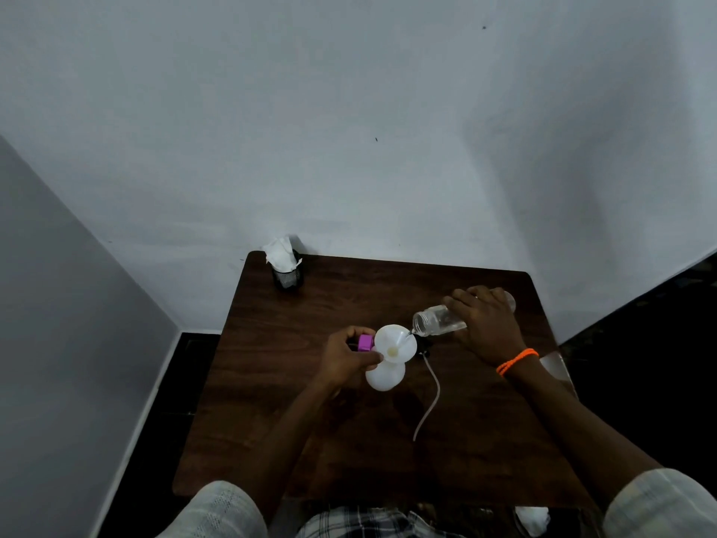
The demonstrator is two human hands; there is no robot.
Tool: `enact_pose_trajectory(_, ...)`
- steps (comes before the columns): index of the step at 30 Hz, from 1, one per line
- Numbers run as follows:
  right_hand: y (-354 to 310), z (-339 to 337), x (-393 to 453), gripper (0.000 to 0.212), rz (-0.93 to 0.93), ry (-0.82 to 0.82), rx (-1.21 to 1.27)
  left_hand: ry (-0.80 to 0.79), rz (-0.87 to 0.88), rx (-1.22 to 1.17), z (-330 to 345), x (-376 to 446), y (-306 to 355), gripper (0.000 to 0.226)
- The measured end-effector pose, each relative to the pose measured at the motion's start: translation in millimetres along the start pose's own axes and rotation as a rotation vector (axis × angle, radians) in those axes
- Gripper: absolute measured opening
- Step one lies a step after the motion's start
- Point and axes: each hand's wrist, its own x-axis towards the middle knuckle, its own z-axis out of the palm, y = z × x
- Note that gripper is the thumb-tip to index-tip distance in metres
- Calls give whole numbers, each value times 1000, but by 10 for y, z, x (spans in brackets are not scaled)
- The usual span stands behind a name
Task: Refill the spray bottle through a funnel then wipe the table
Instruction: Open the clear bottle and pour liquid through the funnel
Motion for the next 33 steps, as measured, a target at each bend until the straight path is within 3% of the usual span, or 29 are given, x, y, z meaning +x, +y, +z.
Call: enact_pose_trajectory(33,17,22,63,53,-19,115,6,-8,28,-15,-22,50,-66,42)
